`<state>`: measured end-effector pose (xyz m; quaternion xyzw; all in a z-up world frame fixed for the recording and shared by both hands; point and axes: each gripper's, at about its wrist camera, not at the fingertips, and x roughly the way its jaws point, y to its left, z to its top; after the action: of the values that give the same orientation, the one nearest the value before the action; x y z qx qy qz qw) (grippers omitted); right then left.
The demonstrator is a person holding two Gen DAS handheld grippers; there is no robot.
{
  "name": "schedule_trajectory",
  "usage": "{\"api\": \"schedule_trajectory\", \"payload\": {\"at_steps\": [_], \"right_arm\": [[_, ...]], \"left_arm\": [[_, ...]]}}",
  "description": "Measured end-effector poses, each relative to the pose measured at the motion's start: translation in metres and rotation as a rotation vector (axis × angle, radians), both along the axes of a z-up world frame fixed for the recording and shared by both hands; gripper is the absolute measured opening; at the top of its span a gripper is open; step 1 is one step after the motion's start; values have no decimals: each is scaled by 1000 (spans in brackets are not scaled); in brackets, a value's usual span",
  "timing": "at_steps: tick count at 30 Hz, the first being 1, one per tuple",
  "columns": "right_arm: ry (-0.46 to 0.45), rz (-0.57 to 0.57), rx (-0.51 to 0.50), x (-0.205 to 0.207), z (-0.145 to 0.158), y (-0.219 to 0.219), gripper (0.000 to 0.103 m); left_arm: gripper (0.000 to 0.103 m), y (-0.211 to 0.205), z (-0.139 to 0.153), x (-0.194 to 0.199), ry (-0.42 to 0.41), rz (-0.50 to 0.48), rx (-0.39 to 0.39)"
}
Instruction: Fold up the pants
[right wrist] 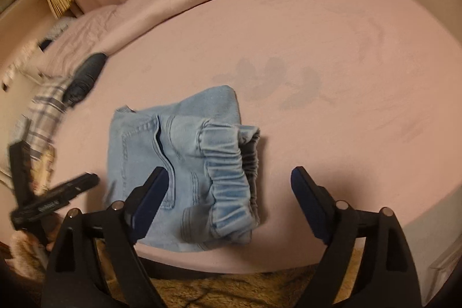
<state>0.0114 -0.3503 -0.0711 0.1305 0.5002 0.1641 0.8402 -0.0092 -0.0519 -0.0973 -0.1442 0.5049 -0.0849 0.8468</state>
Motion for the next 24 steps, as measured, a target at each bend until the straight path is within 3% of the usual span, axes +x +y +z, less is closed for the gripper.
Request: {"api": "schedule_trajectory", "payload": {"at_steps": [9, 12, 15, 18, 19, 20, 22, 24], "right_arm": [[151, 78, 101, 13, -49, 12, 89], [130, 114, 93, 17, -53, 21, 89], [142, 139, 148, 27, -57, 27, 88], [153, 161, 177, 38, -63, 38, 86], [152, 163, 164, 39, -62, 42, 84], [153, 163, 156, 40, -61, 44, 83], [145, 158, 151, 37, -60, 45, 70], [123, 165, 151, 29, -55, 44, 61]], "left_arm": [[74, -4, -24, 13, 59, -8, -41], [74, -9, -26, 20, 60, -6, -46], [74, -17, -27, 26, 58, -33, -32], [74, -11, -28, 34, 75, -25, -70], [70, -10, -27, 36, 83, -14, -84], [59, -10, -27, 38, 86, -9, -94], [46, -18, -27, 45, 95, -11, -128], [41, -29, -24, 44, 75, -17, -65]]}}
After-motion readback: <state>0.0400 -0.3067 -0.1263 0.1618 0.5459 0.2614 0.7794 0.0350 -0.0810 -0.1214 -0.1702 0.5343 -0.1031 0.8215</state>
